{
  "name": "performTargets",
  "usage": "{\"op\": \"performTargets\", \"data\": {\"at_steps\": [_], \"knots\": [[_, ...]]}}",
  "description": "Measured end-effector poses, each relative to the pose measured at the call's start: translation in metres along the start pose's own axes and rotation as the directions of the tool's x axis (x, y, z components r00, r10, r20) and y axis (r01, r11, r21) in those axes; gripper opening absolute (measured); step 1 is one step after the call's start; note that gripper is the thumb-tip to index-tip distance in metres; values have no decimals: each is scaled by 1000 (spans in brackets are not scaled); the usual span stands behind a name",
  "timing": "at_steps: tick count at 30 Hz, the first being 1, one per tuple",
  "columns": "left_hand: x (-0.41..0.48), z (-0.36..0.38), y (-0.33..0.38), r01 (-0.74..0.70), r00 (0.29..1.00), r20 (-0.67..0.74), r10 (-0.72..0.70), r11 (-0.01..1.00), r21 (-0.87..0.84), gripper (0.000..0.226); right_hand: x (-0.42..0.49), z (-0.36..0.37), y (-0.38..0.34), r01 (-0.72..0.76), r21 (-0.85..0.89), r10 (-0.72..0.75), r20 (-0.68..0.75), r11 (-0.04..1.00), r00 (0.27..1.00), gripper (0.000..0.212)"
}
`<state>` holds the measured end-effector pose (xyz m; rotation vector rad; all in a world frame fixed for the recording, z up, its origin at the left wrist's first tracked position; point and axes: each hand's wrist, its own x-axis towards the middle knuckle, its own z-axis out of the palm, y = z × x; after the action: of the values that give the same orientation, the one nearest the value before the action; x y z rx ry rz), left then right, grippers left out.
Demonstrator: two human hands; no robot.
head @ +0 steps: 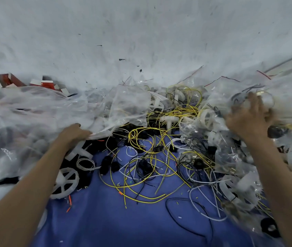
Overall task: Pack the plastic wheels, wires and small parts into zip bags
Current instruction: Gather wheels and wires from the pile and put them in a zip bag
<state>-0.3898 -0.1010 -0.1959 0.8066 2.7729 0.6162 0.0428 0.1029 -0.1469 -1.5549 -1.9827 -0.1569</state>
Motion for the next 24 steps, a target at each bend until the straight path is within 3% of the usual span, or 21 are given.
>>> {"op": "performTargets", "data": {"at_steps": [1,4,6,8,9,11,13,14,15,16,17,19,20,22,24], "knots": [[-1,1,-1,-20,1000,-3,19,998,-52,66,2,8,6,2,-32,1,87,999,996,49],[-14,1,-4,-73,995,-83,55,971,-229,45,8,16,18,16,-60,-8,136,998,991,43],[-24,0,3,-92,978,-204,53,978,-187,24,15,14,21,18,-15,-15,182,1000,983,45],[-36,-4,16,-115,916,-392,87,992,-48,17,17,7,19,-7,11,4,288,1000,958,49],[-43,-8,23,-137,872,-476,117,991,-7,19,15,4,16,-30,47,16,287,998,958,49],[-57,-17,41,-205,796,-583,163,979,-7,25,2,-7,4,-15,210,2,63,978,998,41],[-77,-23,65,-338,740,-627,241,940,-38,25,-20,-19,-17,163,444,-98,-166,881,981,32],[-90,-24,79,-438,706,-634,316,898,-41,21,-31,-26,-29,182,610,-132,-127,771,983,32],[-107,-23,90,-552,668,-625,404,832,-53,16,-41,-32,-43,62,780,-173,59,623,983,40],[-125,-23,99,-673,635,-581,509,734,-93,10,-48,-36,-55,-168,860,-252,320,483,913,53],[-143,-22,105,-776,597,-492,634,612,-152,10,-52,-37,-64,-396,837,-342,523,378,781,66],[-174,-22,104,-870,467,-213,858,403,-286,12,-55,-33,-72,-668,714,-467,672,208,574,79],[-185,-22,99,-867,404,-64,913,359,-347,11,-56,-30,-72,-728,674,-496,678,125,542,82],[-196,-23,86,-844,307,164,938,347,-408,15,-56,-23,-70,-771,636,-500,664,-12,556,81],[-196,-22,74,-843,270,314,910,381,-380,20,-58,-16,-66,-763,644,-455,662,-61,595,61]]}}
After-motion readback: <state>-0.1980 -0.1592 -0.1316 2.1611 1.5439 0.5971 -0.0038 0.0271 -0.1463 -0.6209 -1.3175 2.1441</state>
